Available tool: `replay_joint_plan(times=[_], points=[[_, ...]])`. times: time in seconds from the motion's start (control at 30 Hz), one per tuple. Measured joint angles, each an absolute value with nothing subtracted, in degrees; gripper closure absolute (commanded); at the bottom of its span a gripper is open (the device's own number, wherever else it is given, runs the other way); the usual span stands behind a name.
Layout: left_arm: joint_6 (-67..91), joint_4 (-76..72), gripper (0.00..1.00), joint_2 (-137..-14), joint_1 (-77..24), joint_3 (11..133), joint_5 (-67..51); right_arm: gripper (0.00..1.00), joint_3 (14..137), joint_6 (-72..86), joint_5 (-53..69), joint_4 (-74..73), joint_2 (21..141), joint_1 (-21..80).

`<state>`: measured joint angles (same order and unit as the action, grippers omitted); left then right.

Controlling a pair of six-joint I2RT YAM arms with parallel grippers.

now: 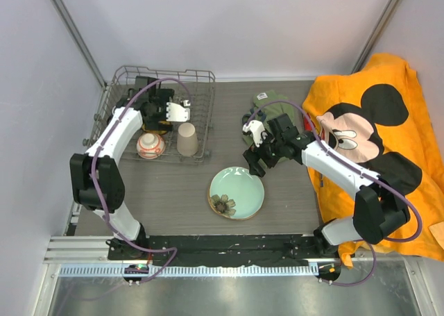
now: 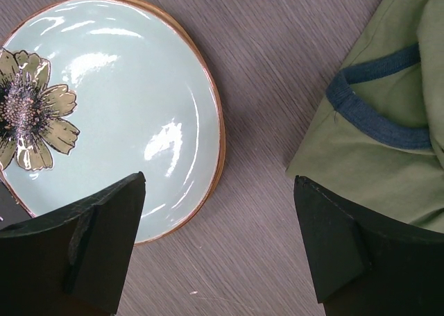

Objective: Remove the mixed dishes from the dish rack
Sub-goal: Pick up the plate from the dish rack.

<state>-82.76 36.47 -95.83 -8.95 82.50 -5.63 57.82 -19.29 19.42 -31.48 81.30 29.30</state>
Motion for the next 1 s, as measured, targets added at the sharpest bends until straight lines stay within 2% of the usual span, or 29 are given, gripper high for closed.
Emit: replay_joint_plan(times=[0.23, 0.67, 0.73, 0.8, 0.83, 0.9, 0.93, 1.0], points=[[-86.3, 39.0, 0.01, -102.4, -6.9, 88.7, -5.7, 0.08, 57.2, -19.6, 19.6, -31.2, 81.0, 29.3], [-89.4, 46.8, 0.12, -110.9, -4.5, 98.7, -8.2, 0.08, 56.7, -20.1, 19.6, -31.2, 81.0, 29.3], [-89.6, 48.0, 0.16, -112.5, -4.5, 100.1, -8.3, 0.08, 56.7, -20.2, 19.6, -31.2, 81.0, 29.3], [-90.0, 48.8, 0.25, -113.7, -4.5, 101.1, -8.5, 0.08, 56.7, -20.3, 19.6, -31.2, 81.0, 29.3], [-90.1, 49.0, 0.36, -114.1, -4.5, 101.3, -8.6, 0.08, 56.6, -20.3, 19.6, -31.2, 81.0, 29.3], [-90.3, 50.0, 0.42, -115.0, -4.5, 102.0, -8.8, 0.08, 56.6, -20.3, 19.6, -31.2, 81.0, 29.3], [-90.0, 50.3, 0.51, -115.2, -4.5, 102.1, -8.8, 0.08, 56.6, -20.3, 19.6, -31.2, 81.0, 29.3], [-90.0, 50.7, 0.56, -115.4, -4.5, 102.2, -9.1, 0.08, 56.6, -20.4, 19.6, -31.2, 81.0, 29.3]])
